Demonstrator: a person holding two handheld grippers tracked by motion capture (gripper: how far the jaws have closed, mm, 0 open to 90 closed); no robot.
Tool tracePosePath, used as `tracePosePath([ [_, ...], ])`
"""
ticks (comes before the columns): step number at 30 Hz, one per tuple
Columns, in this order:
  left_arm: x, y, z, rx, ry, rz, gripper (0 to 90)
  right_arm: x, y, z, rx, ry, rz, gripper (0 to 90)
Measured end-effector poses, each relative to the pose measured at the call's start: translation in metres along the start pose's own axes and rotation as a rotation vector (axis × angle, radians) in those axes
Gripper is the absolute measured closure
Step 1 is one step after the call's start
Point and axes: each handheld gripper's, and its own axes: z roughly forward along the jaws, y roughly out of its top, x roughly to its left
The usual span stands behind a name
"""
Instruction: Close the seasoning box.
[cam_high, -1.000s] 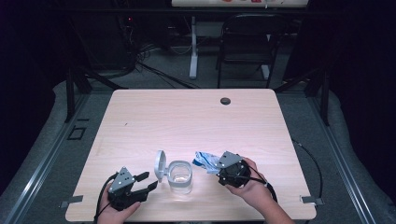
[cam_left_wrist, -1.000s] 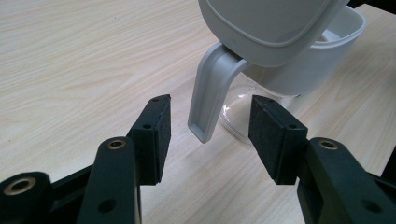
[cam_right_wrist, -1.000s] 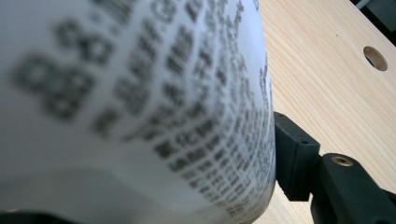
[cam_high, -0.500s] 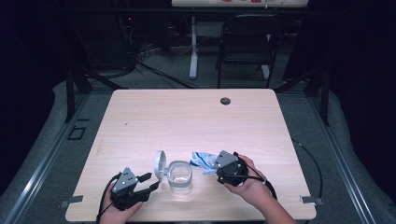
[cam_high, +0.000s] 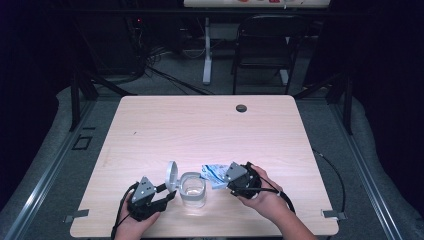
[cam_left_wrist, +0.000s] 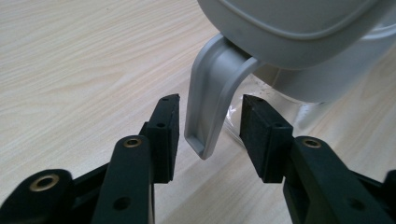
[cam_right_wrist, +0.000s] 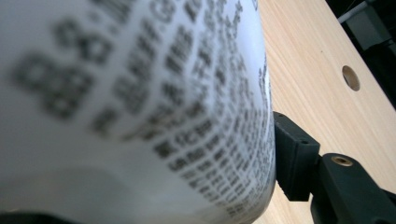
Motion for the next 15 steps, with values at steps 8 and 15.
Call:
tracePosePath([
  [8,-0.0008,-0.0012,0.0081,0.008,0.023,0.009,70.2,0.0031,0.0044,0.0035,-0.001,-0.014,-0.028,44.8],
  [15,-0.0005,-0.0005,0.009,0.008,0.039,0.016,72.1,0.0063,0.0077,0.0028,0.025,-0.035,-0.067,44.7],
])
